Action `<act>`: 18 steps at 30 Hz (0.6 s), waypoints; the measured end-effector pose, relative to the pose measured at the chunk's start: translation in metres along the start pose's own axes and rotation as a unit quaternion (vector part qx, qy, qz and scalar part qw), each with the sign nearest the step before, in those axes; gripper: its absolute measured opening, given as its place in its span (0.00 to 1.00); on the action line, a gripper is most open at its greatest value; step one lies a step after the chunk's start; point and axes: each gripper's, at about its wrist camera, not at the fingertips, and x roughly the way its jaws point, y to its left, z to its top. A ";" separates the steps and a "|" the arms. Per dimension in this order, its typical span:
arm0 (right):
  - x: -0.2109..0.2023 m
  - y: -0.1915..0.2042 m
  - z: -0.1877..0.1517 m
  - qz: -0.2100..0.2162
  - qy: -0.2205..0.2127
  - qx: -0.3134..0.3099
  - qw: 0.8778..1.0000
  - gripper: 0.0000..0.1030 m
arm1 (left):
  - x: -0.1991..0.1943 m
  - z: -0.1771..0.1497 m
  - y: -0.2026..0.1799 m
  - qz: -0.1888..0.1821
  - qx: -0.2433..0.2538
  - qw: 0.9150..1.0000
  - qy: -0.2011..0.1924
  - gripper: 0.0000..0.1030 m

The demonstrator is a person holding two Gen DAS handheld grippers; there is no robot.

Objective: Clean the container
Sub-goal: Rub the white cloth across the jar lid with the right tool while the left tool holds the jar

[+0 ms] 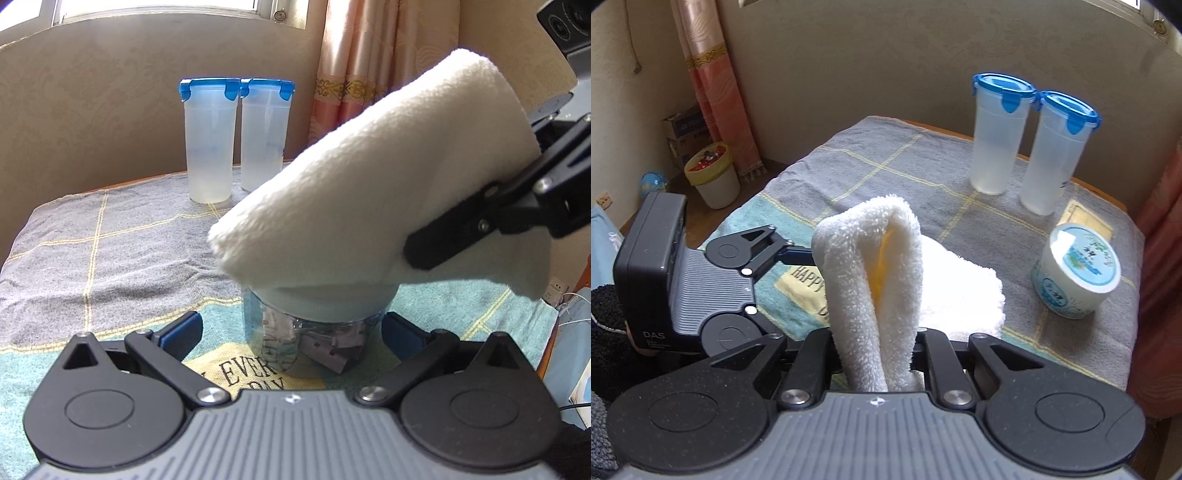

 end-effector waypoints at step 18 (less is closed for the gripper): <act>0.029 -0.003 0.038 -0.021 -0.019 -0.014 0.999 0.15 | 0.002 -0.002 0.005 -0.010 -0.004 1.000 -0.001 1.00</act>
